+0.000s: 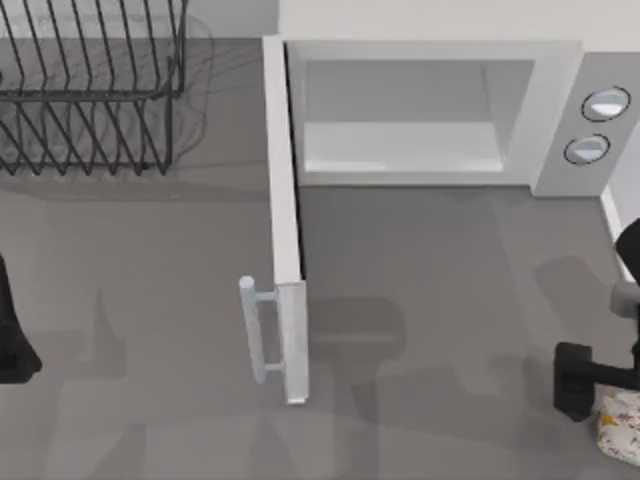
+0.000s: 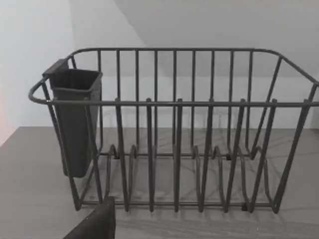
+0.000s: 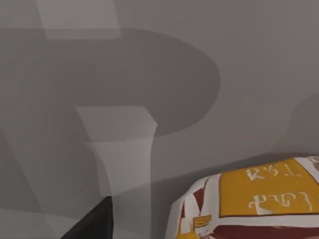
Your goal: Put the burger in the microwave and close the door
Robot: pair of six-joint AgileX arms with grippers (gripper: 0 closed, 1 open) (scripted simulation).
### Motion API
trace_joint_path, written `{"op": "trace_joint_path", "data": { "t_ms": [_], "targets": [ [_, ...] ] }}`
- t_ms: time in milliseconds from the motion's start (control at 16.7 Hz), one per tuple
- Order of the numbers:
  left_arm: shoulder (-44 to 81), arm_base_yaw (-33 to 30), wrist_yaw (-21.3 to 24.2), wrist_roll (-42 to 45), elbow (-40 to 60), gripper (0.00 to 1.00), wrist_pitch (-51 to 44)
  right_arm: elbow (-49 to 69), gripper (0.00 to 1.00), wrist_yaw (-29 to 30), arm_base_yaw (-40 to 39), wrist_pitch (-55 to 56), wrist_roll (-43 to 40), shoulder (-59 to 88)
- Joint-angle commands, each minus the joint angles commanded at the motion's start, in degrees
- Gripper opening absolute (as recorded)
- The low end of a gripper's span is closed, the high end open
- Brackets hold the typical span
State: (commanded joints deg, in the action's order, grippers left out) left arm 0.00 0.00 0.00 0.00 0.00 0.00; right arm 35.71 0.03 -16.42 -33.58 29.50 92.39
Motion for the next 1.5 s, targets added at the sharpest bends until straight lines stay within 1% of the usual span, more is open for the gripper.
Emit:
{"op": "trace_joint_path", "data": {
  "t_ms": [420, 480, 600, 720, 1020, 1140, 1260, 1500],
  "targets": [
    [0.0, 0.0, 0.0, 0.0, 0.0, 1.0, 0.0, 0.0, 0.0, 0.0, 0.0, 0.0, 0.0, 0.0],
    [0.0, 0.0, 0.0, 0.0, 0.0, 1.0, 0.0, 2.3, 0.0, 0.8, -0.2, -4.8, 0.2, -4.2],
    [0.0, 0.0, 0.0, 0.0, 0.0, 1.0, 0.0, 3.1, 0.0, 0.8, -0.2, -5.7, 0.2, -4.6],
    [0.0, 0.0, 0.0, 0.0, 0.0, 1.0, 0.0, 5.5, 0.0, 0.8, -0.2, -9.0, 0.2, -5.7],
    [0.0, 0.0, 0.0, 0.0, 0.0, 1.0, 0.0, 14.0, 0.0, 0.8, -0.1, -24.6, 0.1, -10.7],
    [0.0, 0.0, 0.0, 0.0, 0.0, 1.0, 0.0, 17.0, 0.0, 0.8, 0.0, -28.9, -0.1, -12.9],
    [0.0, 0.0, 0.0, 0.0, 0.0, 1.0, 0.0, 18.5, 0.0, 0.8, 0.1, -30.9, -0.2, -14.1],
    [0.0, 0.0, 0.0, 0.0, 0.0, 1.0, 0.0, 18.4, 0.0, 0.8, 0.0, -30.8, -0.1, -13.9]
  ]
}}
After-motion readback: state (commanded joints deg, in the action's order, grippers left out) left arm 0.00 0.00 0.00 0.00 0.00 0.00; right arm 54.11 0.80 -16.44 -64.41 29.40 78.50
